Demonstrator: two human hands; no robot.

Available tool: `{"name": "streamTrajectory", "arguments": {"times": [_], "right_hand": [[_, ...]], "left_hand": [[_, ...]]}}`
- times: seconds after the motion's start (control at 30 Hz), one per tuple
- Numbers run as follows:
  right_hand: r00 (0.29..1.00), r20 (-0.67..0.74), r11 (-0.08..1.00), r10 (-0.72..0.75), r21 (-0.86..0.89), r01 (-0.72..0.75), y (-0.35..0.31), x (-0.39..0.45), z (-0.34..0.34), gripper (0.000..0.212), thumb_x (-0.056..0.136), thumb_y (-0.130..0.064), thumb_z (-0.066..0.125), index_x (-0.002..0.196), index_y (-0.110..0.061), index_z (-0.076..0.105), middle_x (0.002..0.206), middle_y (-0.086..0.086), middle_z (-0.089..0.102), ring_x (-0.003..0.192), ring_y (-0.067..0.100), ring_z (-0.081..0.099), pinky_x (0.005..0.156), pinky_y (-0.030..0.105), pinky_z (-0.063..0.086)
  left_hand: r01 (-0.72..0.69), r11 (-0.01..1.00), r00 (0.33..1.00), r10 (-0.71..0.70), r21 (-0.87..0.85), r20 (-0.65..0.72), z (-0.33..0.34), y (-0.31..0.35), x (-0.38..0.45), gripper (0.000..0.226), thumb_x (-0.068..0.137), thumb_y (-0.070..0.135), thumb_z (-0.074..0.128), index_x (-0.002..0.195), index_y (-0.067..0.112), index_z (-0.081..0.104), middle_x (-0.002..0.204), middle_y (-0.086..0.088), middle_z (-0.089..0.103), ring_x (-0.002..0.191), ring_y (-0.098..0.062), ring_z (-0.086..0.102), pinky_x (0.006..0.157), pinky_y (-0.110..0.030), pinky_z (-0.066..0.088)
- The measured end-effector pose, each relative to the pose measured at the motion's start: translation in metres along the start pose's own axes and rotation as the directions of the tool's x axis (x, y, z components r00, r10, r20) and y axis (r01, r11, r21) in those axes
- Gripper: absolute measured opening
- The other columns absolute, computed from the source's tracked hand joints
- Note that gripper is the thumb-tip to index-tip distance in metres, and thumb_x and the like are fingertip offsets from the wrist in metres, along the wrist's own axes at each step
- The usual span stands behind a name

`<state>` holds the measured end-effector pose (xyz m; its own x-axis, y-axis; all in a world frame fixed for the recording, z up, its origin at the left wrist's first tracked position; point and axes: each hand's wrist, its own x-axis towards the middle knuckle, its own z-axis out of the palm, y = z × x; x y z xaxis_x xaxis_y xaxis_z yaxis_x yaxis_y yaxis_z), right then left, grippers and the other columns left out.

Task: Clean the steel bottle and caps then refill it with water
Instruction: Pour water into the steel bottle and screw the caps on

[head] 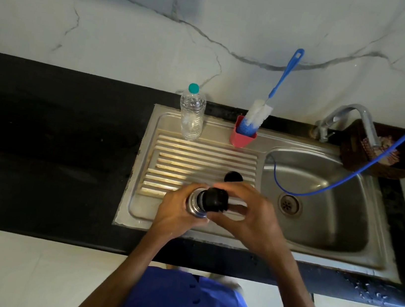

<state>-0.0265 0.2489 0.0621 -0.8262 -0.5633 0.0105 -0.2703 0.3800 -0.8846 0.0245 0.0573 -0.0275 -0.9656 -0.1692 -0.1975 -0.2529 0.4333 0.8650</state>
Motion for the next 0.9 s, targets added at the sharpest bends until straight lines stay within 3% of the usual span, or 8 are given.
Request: {"name": "streamTrajectory", "arguments": {"times": [0.1, 0.2, 0.3, 0.4, 0.53, 0.63, 0.8, 0.9], "right_hand": [[0.974, 0.136, 0.915, -0.179, -0.341, 0.216, 0.006, 0.009, 0.013, 0.056, 0.079, -0.012, 0.084, 0.131, -0.021, 0.065, 0.123, -0.005, 0.061, 0.11, 0.007, 0.059, 0.095, 0.017, 0.048], [0.95, 0.298, 0.776, -0.095, -0.575, 0.258, 0.002, 0.01, 0.031, 0.058, 0.081, -0.003, 0.074, 0.134, -0.017, 0.057, 0.127, 0.003, 0.057, 0.113, 0.019, 0.054, 0.091, 0.025, 0.053], [0.989, 0.11, 0.619, -0.097, -0.771, 0.147, -0.01, 0.011, 0.051, 0.025, 0.085, -0.029, 0.076, 0.095, -0.009, 0.065, 0.08, 0.007, 0.063, 0.059, 0.014, 0.059, 0.046, 0.021, 0.046], [0.997, -0.078, 0.569, 0.006, -0.82, -0.067, -0.019, 0.022, 0.046, 0.055, 0.093, -0.065, 0.057, 0.067, -0.018, 0.046, 0.049, -0.01, 0.03, 0.037, 0.002, 0.017, 0.039, 0.017, 0.009], [0.984, 0.173, 0.753, -0.052, -0.641, 0.152, -0.017, 0.012, 0.024, 0.047, 0.101, -0.065, 0.039, 0.117, -0.023, 0.047, 0.098, -0.006, 0.053, 0.068, 0.008, 0.049, 0.054, 0.017, 0.037], [0.933, 0.336, 0.726, -0.13, -0.609, 0.32, 0.0, 0.012, 0.014, 0.048, 0.104, -0.06, 0.035, 0.132, -0.021, 0.04, 0.114, -0.001, 0.056, 0.081, 0.015, 0.059, 0.062, 0.029, 0.053], [0.969, 0.17, 0.532, -0.179, -0.812, 0.241, 0.004, 0.018, 0.03, 0.056, 0.099, -0.07, 0.029, 0.118, -0.02, 0.048, 0.072, -0.001, 0.064, 0.045, 0.017, 0.051, 0.04, 0.027, 0.04], [0.976, -0.004, 0.464, -0.219, -0.88, 0.1, -0.013, 0.023, 0.038, 0.053, 0.096, -0.067, 0.046, 0.103, -0.016, 0.058, 0.054, -0.001, 0.053, 0.038, 0.015, 0.036, 0.042, 0.021, 0.023]], "left_hand": [[0.015, 0.994, 1.0, -0.016, 0.106, 0.009, 0.002, 0.006, -0.004, 0.068, 0.06, 0.029, 0.1, 0.119, 0.035, 0.067, 0.105, 0.014, 0.075, 0.096, 0.0, 0.071, 0.09, -0.032, 0.061], [0.063, 0.98, 0.998, -0.063, 0.191, -0.003, 0.001, 0.011, -0.008, 0.067, 0.063, 0.036, 0.099, 0.121, 0.031, 0.065, 0.109, 0.013, 0.074, 0.097, 0.0, 0.065, 0.095, -0.028, 0.055], [0.091, 0.949, 0.994, -0.103, 0.301, 0.024, 0.0, 0.012, -0.013, 0.058, 0.069, 0.036, 0.095, 0.12, 0.03, 0.067, 0.108, 0.012, 0.071, 0.099, -0.005, 0.062, 0.09, -0.021, 0.045], [0.043, 0.918, 0.996, -0.069, 0.394, 0.053, -0.001, 0.014, -0.017, 0.051, 0.068, 0.046, 0.092, 0.111, 0.03, 0.069, 0.1, 0.01, 0.074, 0.094, -0.01, 0.068, 0.085, -0.023, 0.049], [0.069, 0.973, 0.993, -0.089, 0.222, 0.079, -0.009, 0.017, -0.014, 0.063, 0.067, 0.035, 0.093, 0.124, 0.032, 0.065, 0.085, 0.021, 0.062, 0.088, -0.006, 0.064, 0.089, -0.028, 0.054], [-0.018, 0.979, 0.993, -0.006, 0.203, 0.121, -0.013, 0.016, -0.01, 0.077, 0.061, 0.054, 0.084, 0.132, 0.041, 0.057, 0.108, 0.016, 0.069, 0.099, -0.005, 0.067, 0.092, -0.032, 0.057], [-0.069, 0.986, 0.98, 0.038, 0.15, 0.195, -0.009, 0.025, -0.004, 0.061, 0.064, 0.045, 0.087, 0.115, 0.04, 0.053, 0.102, 0.018, 0.062, 0.089, -0.003, 0.065, 0.072, -0.016, 0.054], [-0.028, 1.0, 0.988, 0.029, -0.009, 0.155, -0.005, 0.029, -0.005, 0.053, 0.064, 0.043, 0.081, 0.11, 0.04, 0.054, 0.085, 0.012, 0.069, 0.073, -0.009, 0.07, 0.063, -0.027, 0.061]]}}
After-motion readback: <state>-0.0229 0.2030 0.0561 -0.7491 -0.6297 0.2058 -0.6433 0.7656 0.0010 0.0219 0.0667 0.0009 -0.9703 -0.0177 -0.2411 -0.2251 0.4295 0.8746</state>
